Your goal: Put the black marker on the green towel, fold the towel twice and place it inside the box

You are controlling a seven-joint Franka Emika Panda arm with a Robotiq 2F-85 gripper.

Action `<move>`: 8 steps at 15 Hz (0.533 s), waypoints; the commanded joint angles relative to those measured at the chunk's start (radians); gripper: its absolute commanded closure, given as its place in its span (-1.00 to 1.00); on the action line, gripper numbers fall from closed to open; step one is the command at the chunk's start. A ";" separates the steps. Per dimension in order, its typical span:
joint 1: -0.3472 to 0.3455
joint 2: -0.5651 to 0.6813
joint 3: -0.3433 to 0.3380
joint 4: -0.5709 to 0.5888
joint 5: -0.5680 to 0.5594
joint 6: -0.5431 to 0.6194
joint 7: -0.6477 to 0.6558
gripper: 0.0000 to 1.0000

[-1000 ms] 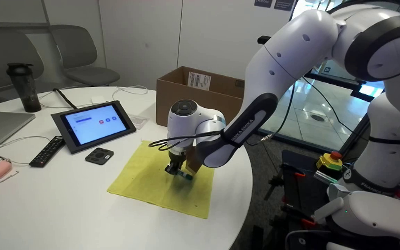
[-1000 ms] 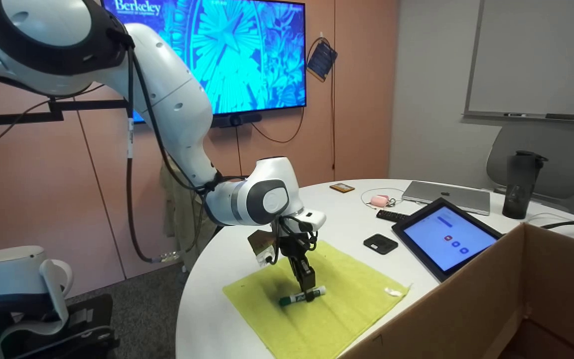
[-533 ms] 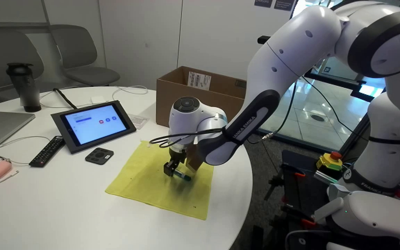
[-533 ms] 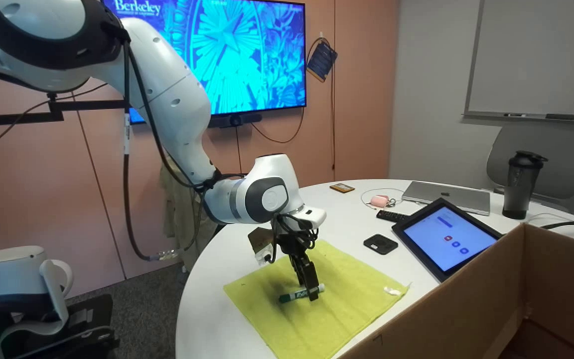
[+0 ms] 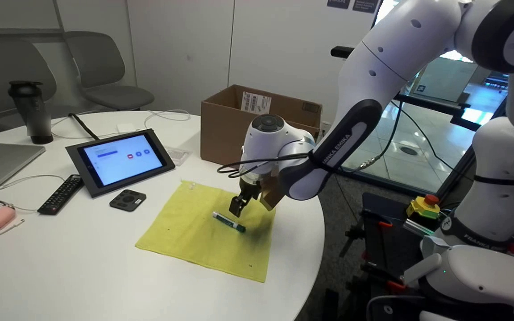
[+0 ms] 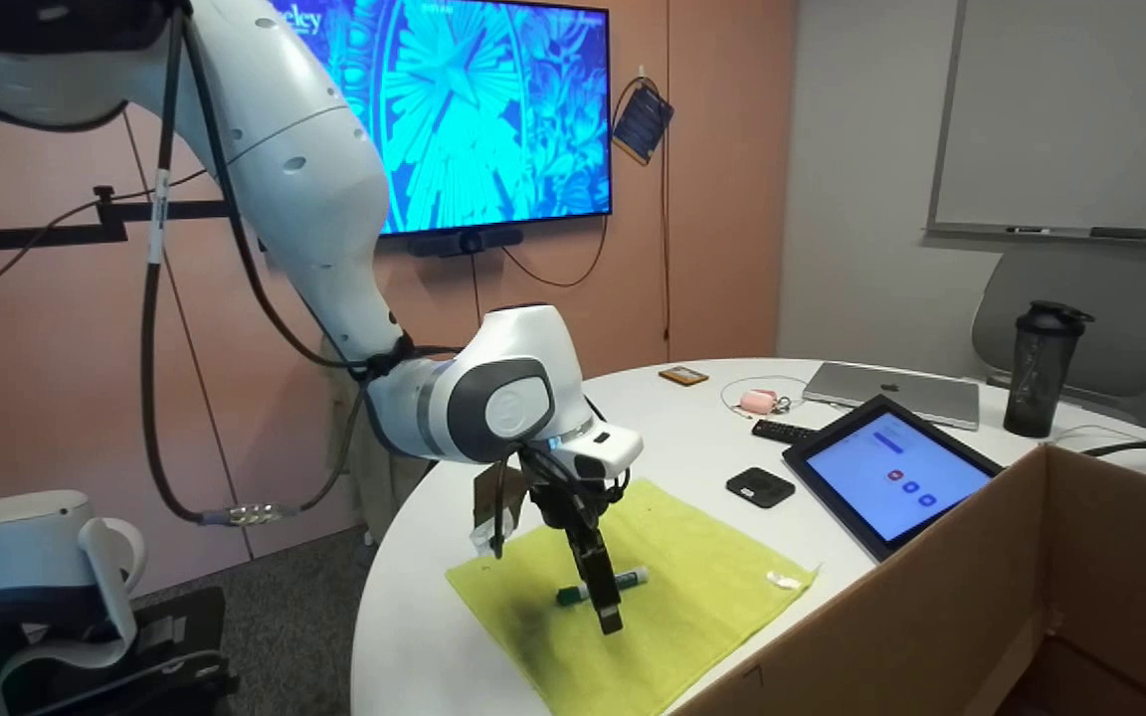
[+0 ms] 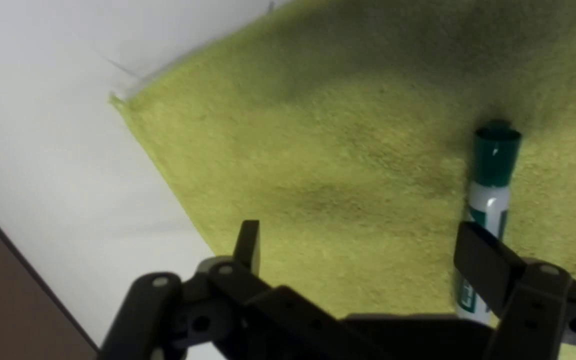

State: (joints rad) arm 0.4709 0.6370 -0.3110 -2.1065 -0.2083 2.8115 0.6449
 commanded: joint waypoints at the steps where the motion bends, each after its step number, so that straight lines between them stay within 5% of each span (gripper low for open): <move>1: -0.002 -0.082 -0.036 -0.156 0.002 0.085 0.044 -1.00; 8: -0.017 -0.059 -0.065 -0.234 0.063 0.156 0.084 -1.00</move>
State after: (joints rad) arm 0.4570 0.5921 -0.3718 -2.2984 -0.1843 2.9183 0.7085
